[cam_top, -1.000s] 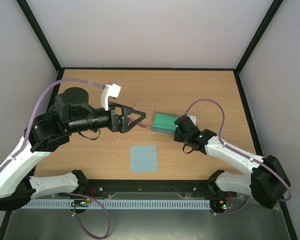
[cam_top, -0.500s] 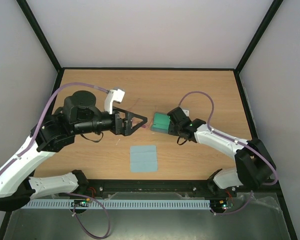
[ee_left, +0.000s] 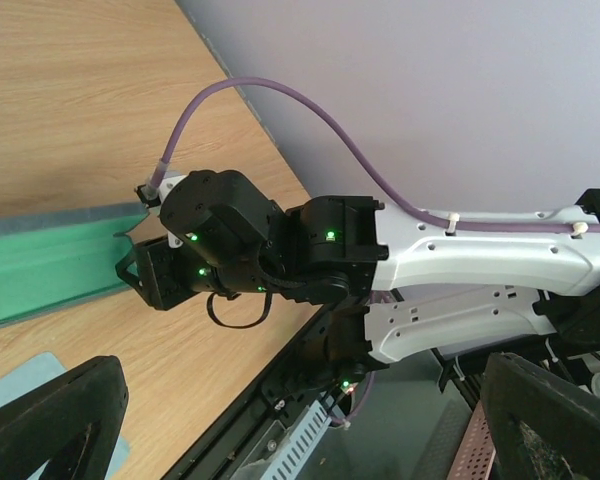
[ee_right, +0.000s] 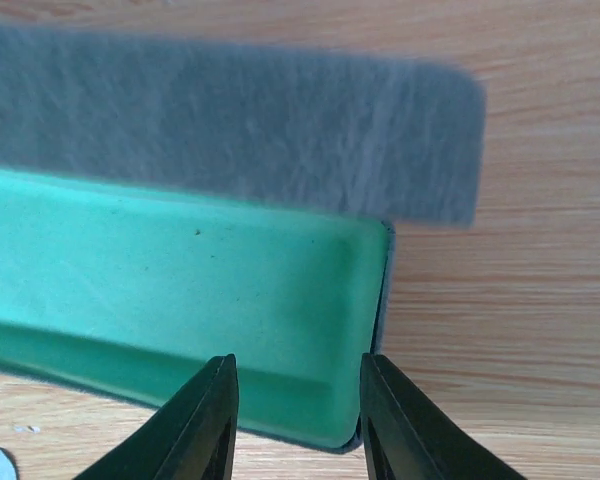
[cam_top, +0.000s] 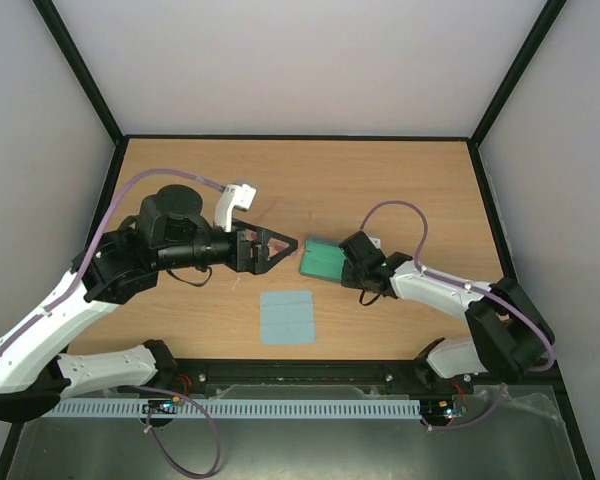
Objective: Organize the sunglasses
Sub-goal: Adjust the sunglasses case at the center of the board.
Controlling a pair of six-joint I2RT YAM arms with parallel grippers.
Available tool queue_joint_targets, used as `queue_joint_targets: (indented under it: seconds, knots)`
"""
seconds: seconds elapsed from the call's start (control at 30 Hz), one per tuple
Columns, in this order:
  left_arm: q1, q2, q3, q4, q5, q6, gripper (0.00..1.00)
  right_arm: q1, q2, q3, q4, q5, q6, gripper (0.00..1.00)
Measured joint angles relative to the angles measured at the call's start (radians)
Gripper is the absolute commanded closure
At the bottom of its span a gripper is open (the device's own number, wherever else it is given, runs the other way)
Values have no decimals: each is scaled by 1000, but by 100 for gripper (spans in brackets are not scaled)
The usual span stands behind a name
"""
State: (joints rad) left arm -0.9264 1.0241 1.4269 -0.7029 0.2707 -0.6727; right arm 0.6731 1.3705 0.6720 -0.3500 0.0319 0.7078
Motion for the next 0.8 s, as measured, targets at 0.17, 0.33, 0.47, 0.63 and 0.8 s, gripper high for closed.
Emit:
queue_joint_targets:
  seconds: [0.17, 0.33, 0.47, 0.63, 0.8]
  knots:
    - [0, 0, -14, 3, 3, 0, 0, 0, -8, -32, 14, -6, 7, 64]
    - [0, -1, -16, 7, 3, -1, 1, 0, -23, -38, 17, 1, 10, 64]
    - [1, -10, -39, 9, -11, 0, 1, 0, -57, -33, 5, 21, 9, 64]
    - [55, -53, -143, 9, -35, 8, 1, 0, -97, 22, -42, 26, -1, 63]
    - [233, -105, -313, 19, -8, 28, 0, 6, -158, 95, -69, 3, -11, 63]
